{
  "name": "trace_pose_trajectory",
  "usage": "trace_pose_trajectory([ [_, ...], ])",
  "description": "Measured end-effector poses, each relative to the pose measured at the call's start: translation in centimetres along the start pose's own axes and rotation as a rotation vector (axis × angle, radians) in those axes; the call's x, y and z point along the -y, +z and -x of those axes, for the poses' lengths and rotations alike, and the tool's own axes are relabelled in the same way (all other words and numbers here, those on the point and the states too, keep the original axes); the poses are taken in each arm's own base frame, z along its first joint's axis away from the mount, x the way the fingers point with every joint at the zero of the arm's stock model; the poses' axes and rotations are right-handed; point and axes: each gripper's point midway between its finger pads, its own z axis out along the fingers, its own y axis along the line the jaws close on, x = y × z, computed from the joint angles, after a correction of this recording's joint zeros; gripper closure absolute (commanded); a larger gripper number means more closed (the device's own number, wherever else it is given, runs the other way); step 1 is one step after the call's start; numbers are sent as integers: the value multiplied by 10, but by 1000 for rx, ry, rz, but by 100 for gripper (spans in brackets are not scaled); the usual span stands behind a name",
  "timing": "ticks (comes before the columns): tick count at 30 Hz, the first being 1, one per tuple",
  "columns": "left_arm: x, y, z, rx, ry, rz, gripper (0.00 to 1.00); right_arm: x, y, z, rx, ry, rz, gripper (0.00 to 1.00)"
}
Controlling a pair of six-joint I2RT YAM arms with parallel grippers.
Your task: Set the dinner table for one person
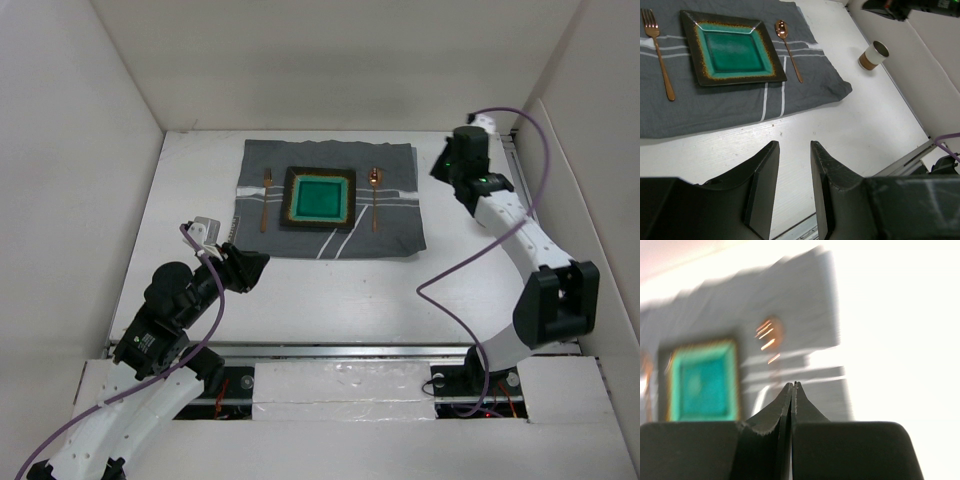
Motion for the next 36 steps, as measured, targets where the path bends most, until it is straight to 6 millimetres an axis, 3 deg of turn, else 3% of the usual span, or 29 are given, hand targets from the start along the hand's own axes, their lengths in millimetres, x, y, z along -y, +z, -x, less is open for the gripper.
trace_pose_trajectory([
  [2,1,-2,1,5,1,-7,72,44,-16,24,99,61,-106,83],
  [5,4,-4,3,14,3,-21,72,120,-28,37,172,134,-294,52],
  [9,5,-5,2,12,4,-30,72,179,-18,23,137,174,-432,47],
  [13,6,-5,2,12,4,-32,72,201,7,-4,51,171,-489,47],
  [17,6,-5,2,13,4,-32,72,212,27,-30,-30,160,-512,47],
  [21,6,-4,2,10,4,-31,72,224,40,-39,-67,159,-533,50],
  [22,6,-4,2,10,5,-32,72,227,45,-37,-68,161,-536,72],
  [24,5,-4,2,8,4,-30,72,233,55,-37,-76,164,-530,95],
  [25,5,-3,1,7,4,-29,72,237,58,-37,-74,168,-533,100],
  [29,4,-1,0,-3,4,-24,72,232,59,-26,-46,150,-520,100],
  [31,4,1,-1,-9,3,-20,72,224,60,-23,-38,113,-510,100],
  [33,3,2,-3,-18,3,-16,72,184,67,-19,-42,52,-440,100],
  [36,1,5,-5,-26,3,-7,72,111,89,12,1,-40,-313,100],
])
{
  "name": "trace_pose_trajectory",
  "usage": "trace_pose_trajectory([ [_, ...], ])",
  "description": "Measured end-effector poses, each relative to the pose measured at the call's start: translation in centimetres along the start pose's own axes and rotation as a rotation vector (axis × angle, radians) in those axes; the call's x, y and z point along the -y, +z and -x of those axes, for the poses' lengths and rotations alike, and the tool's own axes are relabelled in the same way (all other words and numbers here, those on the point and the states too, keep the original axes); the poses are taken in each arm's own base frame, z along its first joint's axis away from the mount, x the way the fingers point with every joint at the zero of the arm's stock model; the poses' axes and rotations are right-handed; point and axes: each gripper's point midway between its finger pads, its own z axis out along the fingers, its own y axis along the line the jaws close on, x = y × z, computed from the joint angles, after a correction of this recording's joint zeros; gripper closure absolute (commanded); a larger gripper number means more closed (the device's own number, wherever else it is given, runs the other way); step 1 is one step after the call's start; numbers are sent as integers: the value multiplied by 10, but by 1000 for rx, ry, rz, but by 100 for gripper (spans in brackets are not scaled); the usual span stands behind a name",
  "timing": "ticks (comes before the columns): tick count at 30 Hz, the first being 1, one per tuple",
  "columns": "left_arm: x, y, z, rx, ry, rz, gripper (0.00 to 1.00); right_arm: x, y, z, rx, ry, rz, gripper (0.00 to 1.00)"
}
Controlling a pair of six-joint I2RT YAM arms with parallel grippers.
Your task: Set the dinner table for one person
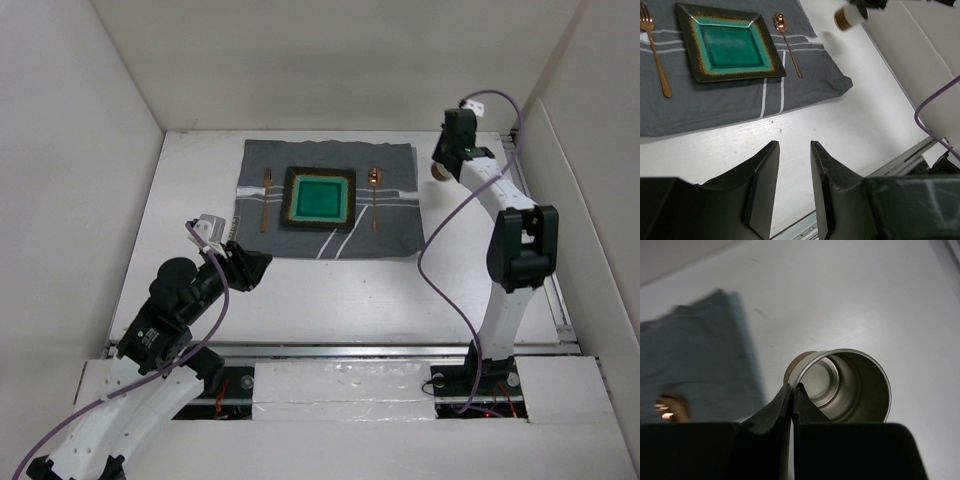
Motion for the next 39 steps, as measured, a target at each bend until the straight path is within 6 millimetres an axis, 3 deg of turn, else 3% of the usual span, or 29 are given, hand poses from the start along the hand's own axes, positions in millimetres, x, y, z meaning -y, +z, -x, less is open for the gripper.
trace_pose_trajectory([
  [3,-2,1,-1,-3,-1,12,72,-73,-3,34,79,-54,128,100],
  [5,-4,1,0,-1,-1,19,72,-107,-3,42,99,-93,183,100],
  [11,-6,2,0,4,-1,35,72,-158,24,35,71,-200,238,100],
  [18,-8,2,2,11,-1,44,72,-175,44,9,20,-300,236,100],
  [25,-9,2,2,12,-1,47,72,-182,43,-1,6,-332,246,100],
  [32,-8,2,2,12,-1,47,72,-182,57,-22,-10,-379,215,92],
  [36,-9,2,2,13,-1,48,72,-183,62,-32,-16,-411,201,71],
  [37,-9,2,2,13,-1,49,72,-183,62,-32,-14,-414,199,59],
  [39,-9,2,2,14,-1,50,72,-185,62,-29,2,-412,200,47],
])
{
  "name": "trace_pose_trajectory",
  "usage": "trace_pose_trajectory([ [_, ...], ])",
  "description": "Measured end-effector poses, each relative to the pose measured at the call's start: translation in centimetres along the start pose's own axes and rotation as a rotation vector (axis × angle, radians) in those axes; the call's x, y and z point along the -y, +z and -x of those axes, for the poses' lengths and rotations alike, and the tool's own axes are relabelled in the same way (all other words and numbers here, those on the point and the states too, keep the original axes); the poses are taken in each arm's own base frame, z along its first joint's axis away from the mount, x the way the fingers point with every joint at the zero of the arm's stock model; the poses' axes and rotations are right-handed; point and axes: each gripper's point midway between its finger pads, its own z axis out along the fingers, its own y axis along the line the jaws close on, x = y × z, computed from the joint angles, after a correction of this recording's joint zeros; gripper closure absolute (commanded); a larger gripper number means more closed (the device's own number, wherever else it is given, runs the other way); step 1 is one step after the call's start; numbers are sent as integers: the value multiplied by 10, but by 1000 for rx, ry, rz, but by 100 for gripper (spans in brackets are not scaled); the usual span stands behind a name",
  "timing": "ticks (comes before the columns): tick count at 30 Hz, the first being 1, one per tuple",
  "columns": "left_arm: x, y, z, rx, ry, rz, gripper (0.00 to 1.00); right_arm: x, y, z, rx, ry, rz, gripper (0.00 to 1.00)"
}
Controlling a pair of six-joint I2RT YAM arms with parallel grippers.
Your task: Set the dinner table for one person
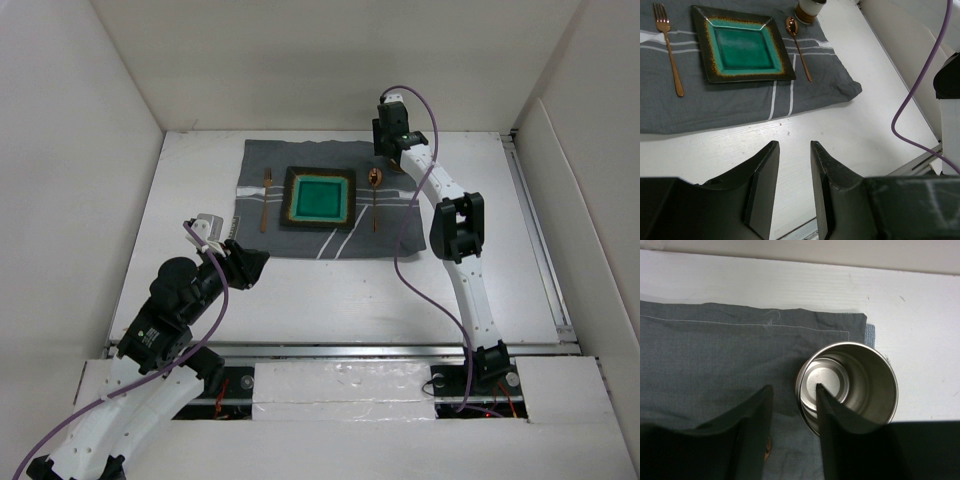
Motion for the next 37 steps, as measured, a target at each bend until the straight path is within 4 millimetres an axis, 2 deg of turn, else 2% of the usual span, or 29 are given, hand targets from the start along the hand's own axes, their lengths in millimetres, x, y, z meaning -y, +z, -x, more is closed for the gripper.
trace_pose_trajectory([
  [1,0,0,0,1,0,1,72,0,0,2,7,0,-1,36],
  [6,-2,0,1,5,0,12,69,1,-3,-9,-10,-4,-5,28],
  [9,-3,0,1,7,0,19,60,3,-18,-10,-22,5,0,0],
  [11,-4,0,1,8,-1,22,56,8,-36,1,-2,15,6,0],
  [13,-4,0,1,8,-1,23,52,15,-65,23,44,31,16,0],
  [15,-4,0,1,8,0,22,50,22,-105,55,125,64,37,0],
  [18,-4,0,1,9,-1,22,45,35,-179,105,289,137,80,0],
  [19,-4,0,2,10,-1,22,45,41,-210,119,350,177,99,0],
  [21,-4,-1,2,13,-1,20,44,52,-264,133,456,246,141,0],
  [24,-3,-3,4,25,-1,17,44,72,-339,127,607,355,209,0],
  [27,-6,-7,9,53,-1,36,45,98,-398,90,723,455,246,0],
  [29,-5,-16,17,98,-2,32,45,119,-431,64,789,525,249,0],
  [31,-6,-27,29,151,-5,43,45,139,-466,46,876,593,256,0],
  [34,-2,-45,55,256,-15,44,48,166,-506,25,992,685,253,0],
  [36,1,-54,70,318,-24,33,48,179,-516,15,1028,736,234,0],
  [37,3,-56,73,335,-28,26,47,180,-513,11,1025,747,224,0],
])
